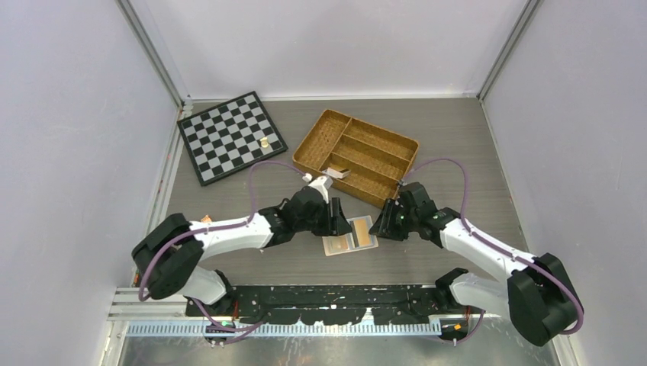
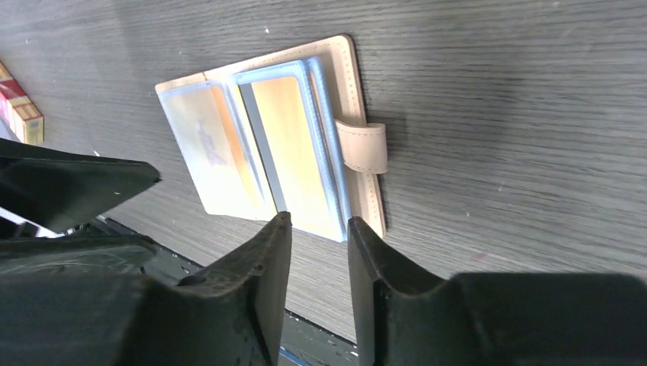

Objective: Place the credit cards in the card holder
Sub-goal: Insert the credit card into the card holder, then turn over the card slot in the card holder.

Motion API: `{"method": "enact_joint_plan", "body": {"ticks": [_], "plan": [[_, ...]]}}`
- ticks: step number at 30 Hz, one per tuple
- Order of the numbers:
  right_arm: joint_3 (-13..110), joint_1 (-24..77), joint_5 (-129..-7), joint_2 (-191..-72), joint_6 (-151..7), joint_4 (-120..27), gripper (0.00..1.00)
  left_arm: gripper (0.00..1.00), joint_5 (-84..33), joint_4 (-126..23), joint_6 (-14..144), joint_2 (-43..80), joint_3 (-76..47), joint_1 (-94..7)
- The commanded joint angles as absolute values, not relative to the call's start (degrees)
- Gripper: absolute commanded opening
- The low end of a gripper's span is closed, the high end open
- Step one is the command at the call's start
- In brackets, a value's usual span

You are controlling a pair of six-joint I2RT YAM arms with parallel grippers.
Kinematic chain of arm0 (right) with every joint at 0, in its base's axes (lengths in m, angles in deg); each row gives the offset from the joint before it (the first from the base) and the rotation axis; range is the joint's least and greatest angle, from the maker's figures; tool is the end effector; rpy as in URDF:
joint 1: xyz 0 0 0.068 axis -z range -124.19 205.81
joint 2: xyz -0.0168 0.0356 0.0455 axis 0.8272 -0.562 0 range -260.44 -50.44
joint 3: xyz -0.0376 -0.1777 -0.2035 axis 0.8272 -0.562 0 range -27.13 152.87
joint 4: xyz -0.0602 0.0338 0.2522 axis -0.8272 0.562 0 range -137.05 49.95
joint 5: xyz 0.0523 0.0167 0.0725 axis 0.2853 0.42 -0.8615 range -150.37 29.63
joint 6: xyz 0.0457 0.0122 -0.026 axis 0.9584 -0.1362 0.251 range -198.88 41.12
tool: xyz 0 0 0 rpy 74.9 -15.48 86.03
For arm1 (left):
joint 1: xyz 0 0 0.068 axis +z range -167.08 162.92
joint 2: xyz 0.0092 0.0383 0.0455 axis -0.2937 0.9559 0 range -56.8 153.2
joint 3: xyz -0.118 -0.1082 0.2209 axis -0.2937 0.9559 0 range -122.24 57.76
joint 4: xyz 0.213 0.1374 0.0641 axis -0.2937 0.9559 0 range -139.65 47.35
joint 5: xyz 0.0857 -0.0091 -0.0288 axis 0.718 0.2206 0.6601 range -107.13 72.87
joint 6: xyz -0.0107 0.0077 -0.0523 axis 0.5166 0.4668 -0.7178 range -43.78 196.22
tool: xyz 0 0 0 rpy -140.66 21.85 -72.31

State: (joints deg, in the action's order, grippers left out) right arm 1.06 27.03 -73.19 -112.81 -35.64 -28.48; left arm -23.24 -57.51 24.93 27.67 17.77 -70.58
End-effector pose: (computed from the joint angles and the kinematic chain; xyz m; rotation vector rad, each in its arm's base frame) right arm 0.1713 0.1032 0.1728 0.2332 2.6318 0.7631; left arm 0.1750 -0.2427 0.1822 0.1129 2.4451 -1.0542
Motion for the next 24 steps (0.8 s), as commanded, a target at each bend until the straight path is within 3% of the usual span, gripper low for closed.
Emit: {"method": "enact_joint_plan", "body": {"ticks": [1,5,15,24], "plan": [[2.2,26.9,-77.2,-114.6,-36.7,-31.7,0.35,0.54,-17.6,-47.2,28.5,22.9,17.8,-69.4],[1.8,26.8,-78.4,-116.6,-36.6,-33.7,0.29,0.45,-20.0,-43.1,29.8,23.0,17.9,-66.2],[0.8,26.8,-79.5,-119.4,-36.6,-35.7,0.29,0.44,-22.0,-43.5,30.2,24.1,19.2,-64.6],[0.4,26.8,-79.4,-120.3,-36.9,-36.0,0.29,0.36,-23.8,-47.1,29.3,28.0,20.3,-64.6]]}}
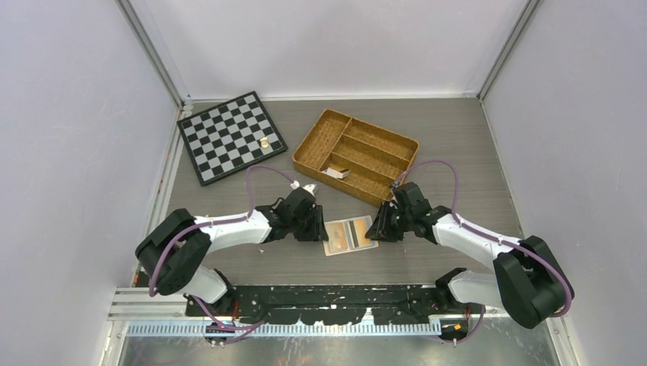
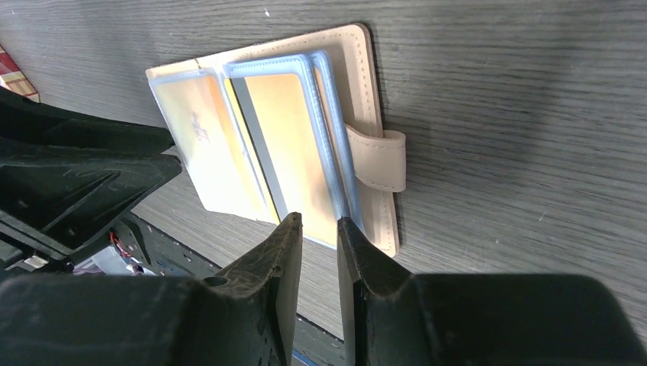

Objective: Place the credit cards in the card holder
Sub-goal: Turn over the card slot in the card holder.

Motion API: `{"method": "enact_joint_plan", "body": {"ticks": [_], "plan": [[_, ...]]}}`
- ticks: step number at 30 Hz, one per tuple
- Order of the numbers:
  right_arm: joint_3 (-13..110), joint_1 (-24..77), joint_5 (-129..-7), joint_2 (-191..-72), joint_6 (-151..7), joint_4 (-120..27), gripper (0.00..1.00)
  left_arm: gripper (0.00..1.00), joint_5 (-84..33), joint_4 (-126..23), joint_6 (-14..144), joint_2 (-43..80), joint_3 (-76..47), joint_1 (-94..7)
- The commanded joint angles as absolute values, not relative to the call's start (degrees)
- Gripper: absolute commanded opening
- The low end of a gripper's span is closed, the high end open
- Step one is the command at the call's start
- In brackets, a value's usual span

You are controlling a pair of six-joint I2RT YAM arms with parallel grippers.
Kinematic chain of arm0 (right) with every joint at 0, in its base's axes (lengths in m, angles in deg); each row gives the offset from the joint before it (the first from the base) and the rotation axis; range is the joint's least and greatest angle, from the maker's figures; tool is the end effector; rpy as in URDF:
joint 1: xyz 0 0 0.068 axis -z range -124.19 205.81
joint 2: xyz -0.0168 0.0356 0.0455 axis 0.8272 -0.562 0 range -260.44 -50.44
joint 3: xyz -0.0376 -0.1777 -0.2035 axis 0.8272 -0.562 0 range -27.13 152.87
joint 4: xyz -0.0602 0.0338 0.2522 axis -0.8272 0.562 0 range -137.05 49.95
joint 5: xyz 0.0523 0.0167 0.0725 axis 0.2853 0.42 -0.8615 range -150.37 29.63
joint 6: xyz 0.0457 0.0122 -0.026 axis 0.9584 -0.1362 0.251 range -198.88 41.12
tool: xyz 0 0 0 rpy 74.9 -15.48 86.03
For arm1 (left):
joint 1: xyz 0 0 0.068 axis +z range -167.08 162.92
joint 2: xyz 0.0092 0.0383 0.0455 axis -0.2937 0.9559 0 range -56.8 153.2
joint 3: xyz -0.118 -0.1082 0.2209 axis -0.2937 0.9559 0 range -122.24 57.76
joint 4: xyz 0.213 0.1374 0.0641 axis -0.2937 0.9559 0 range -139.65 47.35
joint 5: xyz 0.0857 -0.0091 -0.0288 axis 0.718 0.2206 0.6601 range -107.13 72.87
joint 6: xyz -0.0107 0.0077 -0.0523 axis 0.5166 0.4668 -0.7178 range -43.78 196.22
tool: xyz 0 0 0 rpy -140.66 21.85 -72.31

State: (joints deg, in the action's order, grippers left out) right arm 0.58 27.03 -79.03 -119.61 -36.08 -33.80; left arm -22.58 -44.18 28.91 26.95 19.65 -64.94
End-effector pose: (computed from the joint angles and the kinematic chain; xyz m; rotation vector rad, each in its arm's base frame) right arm 0.1801 0.1120 0.1550 0.1894 2.6952 0.8615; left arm 0.1815 -0.2055 0.1576 0.0572 2.6451 -0.7744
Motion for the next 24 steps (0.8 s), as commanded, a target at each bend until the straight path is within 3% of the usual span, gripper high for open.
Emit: {"method": "enact_joint_plan", "body": {"ticks": [1,24], "plan": [[0.3,26.8,-79.2,-120.5,-37.1,-35.9,0.29,0.35,-23.8,-47.2,29.3,28.3,20.4,-64.6],[0.3,26.8,-87.0,-123.7,-35.4,-42.3,0.29,0.22,-24.1,-48.7,29.3,30.7,20.7,-64.6]]}}
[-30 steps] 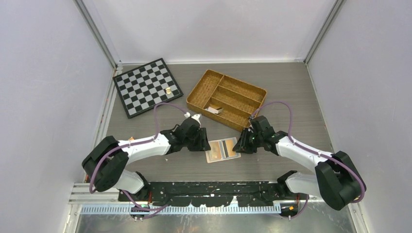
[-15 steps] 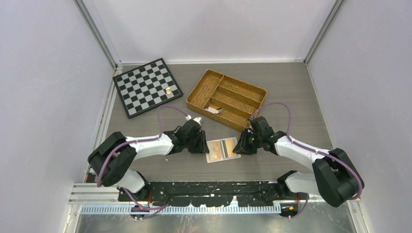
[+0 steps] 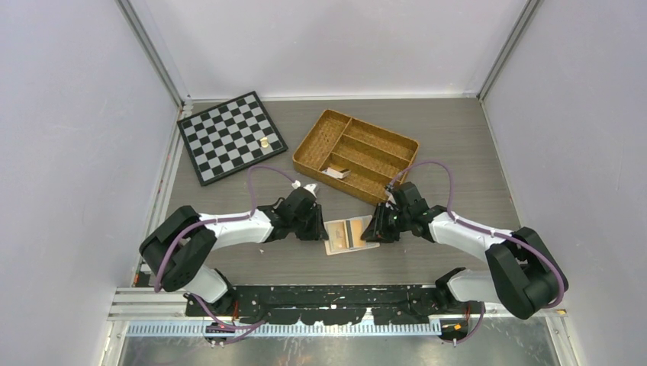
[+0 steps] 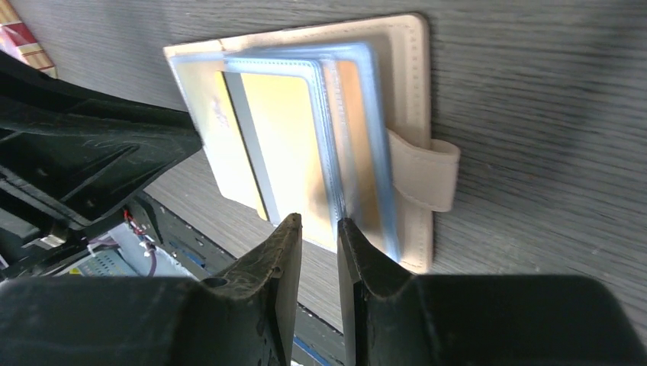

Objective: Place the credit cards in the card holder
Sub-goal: Turn over the card slot in the card holder.

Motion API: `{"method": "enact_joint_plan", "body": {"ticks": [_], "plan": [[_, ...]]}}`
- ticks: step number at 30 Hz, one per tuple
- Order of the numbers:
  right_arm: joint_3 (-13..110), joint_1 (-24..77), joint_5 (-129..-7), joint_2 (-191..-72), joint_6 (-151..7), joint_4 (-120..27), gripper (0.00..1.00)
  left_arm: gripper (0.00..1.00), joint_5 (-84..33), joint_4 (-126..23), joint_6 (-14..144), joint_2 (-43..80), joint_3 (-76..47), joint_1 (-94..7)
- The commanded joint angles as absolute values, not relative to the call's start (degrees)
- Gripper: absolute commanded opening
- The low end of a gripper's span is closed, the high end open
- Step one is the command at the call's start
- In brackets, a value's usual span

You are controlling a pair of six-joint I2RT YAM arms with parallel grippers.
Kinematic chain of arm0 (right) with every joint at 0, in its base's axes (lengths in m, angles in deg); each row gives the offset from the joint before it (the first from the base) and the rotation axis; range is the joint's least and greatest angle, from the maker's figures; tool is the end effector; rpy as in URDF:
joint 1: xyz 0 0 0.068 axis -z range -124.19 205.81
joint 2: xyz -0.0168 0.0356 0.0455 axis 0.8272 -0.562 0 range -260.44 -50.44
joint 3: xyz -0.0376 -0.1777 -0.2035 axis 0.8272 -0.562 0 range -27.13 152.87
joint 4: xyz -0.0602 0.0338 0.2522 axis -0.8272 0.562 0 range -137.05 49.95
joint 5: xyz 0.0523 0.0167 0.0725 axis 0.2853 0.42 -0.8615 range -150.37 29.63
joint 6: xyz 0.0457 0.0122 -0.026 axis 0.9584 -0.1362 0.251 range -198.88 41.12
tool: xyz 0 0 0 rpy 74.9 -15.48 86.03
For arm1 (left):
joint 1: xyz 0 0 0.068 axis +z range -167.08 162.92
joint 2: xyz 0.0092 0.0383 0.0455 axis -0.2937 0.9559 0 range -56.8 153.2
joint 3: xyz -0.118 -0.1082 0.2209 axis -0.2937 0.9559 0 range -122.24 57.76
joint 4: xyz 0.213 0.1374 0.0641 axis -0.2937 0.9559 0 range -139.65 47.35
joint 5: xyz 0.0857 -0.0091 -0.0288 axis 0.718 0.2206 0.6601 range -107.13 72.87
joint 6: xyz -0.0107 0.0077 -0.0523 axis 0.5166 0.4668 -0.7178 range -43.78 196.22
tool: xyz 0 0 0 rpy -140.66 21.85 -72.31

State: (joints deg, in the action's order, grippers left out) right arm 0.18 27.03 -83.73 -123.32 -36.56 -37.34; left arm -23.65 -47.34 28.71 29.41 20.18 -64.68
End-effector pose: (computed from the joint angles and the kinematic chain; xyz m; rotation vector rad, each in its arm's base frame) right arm 0.1837 0.1171 0.1451 0.1463 2.7247 0.9529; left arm 0.1848 -0.2083 0.1478 0.0557 2.6505 -0.7956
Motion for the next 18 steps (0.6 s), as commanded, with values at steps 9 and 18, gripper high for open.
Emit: {"method": "enact_joint_plan", "body": {"ticks": [9,18], "plan": [[-0.1,26.9,-89.3,-123.2,-32.5,-45.8,0.29,0.20,-24.3,-48.9,29.2,30.9,20.7,-64.7],[0.6,26.7,-90.8,-122.6,-30.8,-46.8,0.29,0.20,-24.3,-48.8,29.2,30.8,20.7,-64.6]]}}
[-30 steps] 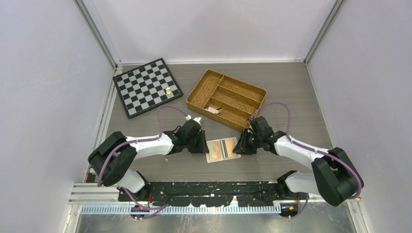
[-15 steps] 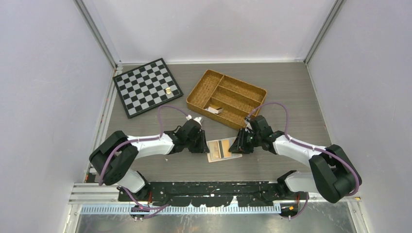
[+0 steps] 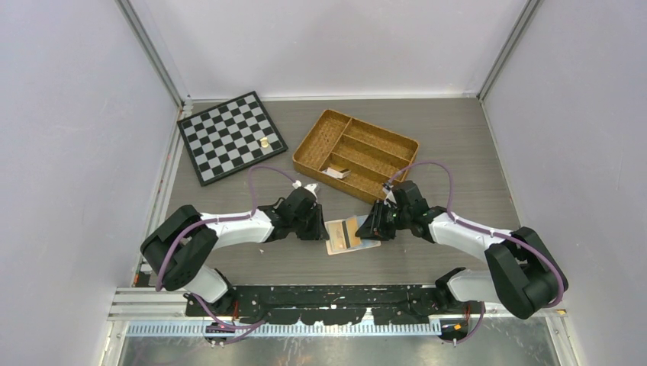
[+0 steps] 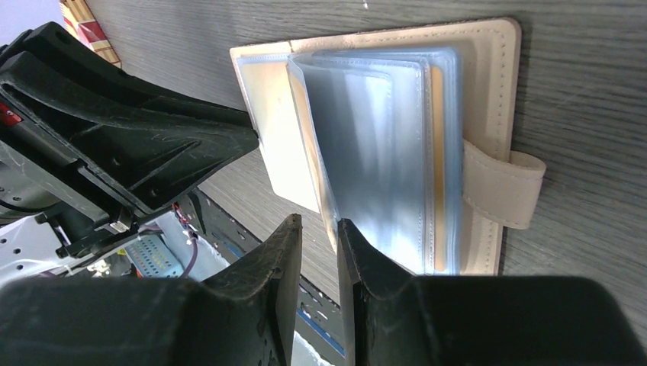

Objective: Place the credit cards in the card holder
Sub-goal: Turn over the card slot in the card holder.

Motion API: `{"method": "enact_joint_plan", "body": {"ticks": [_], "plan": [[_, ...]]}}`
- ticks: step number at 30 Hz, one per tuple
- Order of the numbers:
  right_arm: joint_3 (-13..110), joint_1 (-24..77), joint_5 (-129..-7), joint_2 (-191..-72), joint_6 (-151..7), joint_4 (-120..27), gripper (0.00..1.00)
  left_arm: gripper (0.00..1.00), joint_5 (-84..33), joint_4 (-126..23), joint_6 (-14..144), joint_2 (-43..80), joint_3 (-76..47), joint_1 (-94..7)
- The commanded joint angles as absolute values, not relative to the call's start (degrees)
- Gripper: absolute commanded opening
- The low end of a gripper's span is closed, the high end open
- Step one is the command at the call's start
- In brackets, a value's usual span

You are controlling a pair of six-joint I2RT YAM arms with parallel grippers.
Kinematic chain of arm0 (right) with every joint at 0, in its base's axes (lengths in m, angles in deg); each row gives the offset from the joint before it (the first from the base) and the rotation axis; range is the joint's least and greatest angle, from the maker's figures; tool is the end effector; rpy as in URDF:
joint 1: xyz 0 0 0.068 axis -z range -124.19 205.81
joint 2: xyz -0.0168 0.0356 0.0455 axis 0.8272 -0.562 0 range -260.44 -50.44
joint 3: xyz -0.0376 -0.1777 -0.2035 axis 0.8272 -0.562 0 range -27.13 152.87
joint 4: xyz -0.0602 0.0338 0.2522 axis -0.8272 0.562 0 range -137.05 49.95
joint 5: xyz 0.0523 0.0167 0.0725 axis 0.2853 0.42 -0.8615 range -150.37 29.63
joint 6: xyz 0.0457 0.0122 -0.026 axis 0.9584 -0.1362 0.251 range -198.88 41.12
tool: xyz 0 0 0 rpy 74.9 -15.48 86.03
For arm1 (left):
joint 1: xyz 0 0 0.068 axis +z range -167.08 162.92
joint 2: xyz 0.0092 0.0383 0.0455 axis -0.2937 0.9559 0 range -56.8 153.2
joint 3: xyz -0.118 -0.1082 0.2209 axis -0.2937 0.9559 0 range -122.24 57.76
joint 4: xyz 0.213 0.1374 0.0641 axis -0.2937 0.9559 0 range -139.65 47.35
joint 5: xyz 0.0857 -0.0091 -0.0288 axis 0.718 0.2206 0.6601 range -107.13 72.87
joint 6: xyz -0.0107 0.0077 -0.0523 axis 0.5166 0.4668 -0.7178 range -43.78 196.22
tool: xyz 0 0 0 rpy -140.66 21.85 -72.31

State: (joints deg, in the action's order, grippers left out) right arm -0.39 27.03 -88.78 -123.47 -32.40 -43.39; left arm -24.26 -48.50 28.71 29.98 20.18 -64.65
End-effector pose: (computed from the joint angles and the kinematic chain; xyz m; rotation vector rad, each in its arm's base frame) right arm 0.1876 0.1225 0.1497 0.1668 2.6644 1.1245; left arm 0.1860 -0.2099 0.1467 0.0609 2.6453 -0.8148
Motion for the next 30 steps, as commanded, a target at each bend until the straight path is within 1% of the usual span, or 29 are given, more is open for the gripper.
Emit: {"method": "enact_joint_plan", "body": {"ticks": [1,9,17,26,28,30], "plan": [[0.9,26.7,-90.8,-122.1,-30.7,-46.8,0.29,0.20,-24.2,-48.9,29.2,30.7,20.7,-64.6],[3.2,25.6,-90.7,-122.8,-30.8,-46.1,0.29,0.21,-23.6,-49.4,29.1,29.9,21.1,-64.6],[6.0,21.2,-88.0,-124.0,-29.1,-46.7,0.29,0.23,-23.9,-52.5,28.4,29.1,22.5,-64.3],[8.4,17.1,-85.8,-129.1,-28.0,-51.4,0.30,0.25,-23.2,-52.8,28.1,27.0,24.3,-63.3],[8.9,16.7,-85.5,-129.6,-28.2,-51.6,0.33,0.26,-22.3,-52.2,28.0,25.7,25.1,-63.0],[9.7,16.5,-85.3,-129.7,-28.8,-51.2,0.38,0.28,-20.9,-51.3,28.1,23.9,26.1,-62.7]]}}
